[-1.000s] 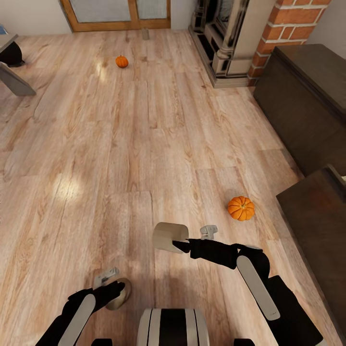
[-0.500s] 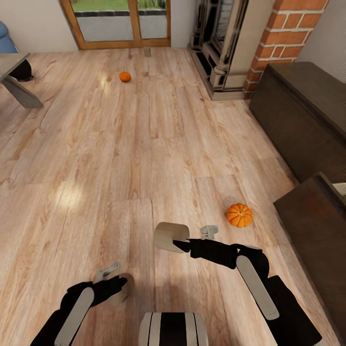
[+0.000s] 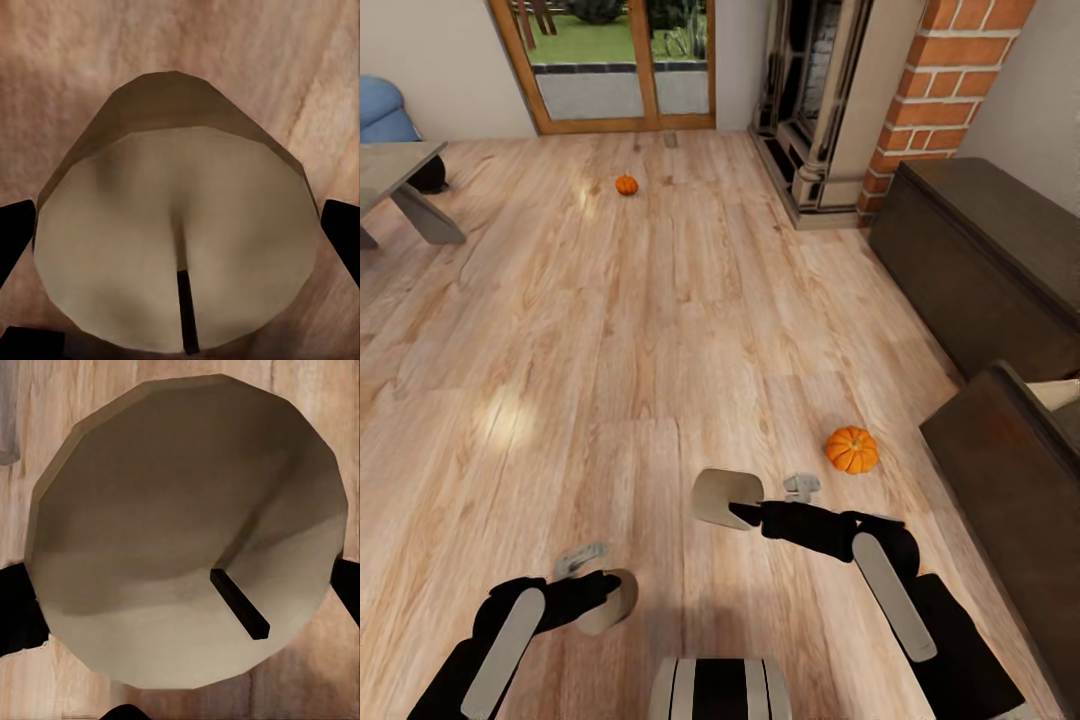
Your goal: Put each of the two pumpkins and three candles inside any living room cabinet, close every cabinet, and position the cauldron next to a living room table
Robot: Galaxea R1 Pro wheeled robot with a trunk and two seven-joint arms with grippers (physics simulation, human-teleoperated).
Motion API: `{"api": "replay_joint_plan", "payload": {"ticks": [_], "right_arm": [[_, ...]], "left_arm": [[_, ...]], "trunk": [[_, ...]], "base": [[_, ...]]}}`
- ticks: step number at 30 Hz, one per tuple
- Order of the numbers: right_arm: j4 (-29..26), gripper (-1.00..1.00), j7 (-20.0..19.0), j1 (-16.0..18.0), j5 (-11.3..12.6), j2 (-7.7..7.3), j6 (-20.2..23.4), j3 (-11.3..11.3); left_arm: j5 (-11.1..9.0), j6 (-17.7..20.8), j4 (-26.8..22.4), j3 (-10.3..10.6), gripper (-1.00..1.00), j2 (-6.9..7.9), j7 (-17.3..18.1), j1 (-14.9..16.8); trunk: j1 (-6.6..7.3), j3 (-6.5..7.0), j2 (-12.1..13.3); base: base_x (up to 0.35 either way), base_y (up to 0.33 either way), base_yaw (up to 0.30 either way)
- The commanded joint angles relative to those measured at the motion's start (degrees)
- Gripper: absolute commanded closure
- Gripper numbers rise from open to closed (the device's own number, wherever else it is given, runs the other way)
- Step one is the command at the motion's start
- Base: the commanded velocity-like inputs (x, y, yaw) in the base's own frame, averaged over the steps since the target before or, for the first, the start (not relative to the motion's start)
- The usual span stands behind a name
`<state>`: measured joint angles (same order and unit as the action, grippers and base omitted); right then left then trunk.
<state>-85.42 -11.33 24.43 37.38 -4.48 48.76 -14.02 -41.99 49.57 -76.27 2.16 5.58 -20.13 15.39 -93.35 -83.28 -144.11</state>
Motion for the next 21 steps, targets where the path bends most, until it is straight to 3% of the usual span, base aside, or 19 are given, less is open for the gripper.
{"api": "replay_joint_plan", "payload": {"ticks": [1, 5, 10, 17, 21], "right_arm": [[0.32, 1.0, 0.46, 0.0, 0.25, 0.03, 0.02, 0.02], [0.52, 1.0, 5.06, 0.0, 0.45, 0.12, 0.4, -0.03], [-0.02, 1.0, 11.71, 0.0, 0.87, 0.22, 1.06, -0.13], [-0.31, 1.0, 12.79, 0.0, 0.98, 1.24, 1.7, -0.27], [-0.3, 1.0, 12.82, 0.0, 1.02, 1.53, 1.82, -0.34]], "left_arm": [[-0.11, 0.5, -0.2, -0.34, 1.0, 0.05, 0.0, -0.01], [-0.14, 2.18, -0.86, -2.15, 1.0, 0.07, 0.05, -0.01], [-0.25, 2.73, -1.2, -2.71, 1.0, 0.06, 0.08, -0.01], [-0.28, 3.79, -1.4, -3.18, 1.0, 0.31, 0.25, -0.01], [-0.43, 4.99, -1.5, -6.23, 1.0, 0.31, 0.34, -0.01]], "trunk": [[0.02, 0.23, 0.02], [0.13, 1.11, 0.07], [0.26, 2.22, 0.14], [0.44, 3.77, 0.23], [0.54, 4.66, 0.28]], "base": [[-0.253, 0.0, 0.0], [-0.171, 0.0, 0.0], [-0.027, 0.0, -0.004], [-0.002, 0.0, -0.202], [-0.045, 0.0, -0.273]]}}
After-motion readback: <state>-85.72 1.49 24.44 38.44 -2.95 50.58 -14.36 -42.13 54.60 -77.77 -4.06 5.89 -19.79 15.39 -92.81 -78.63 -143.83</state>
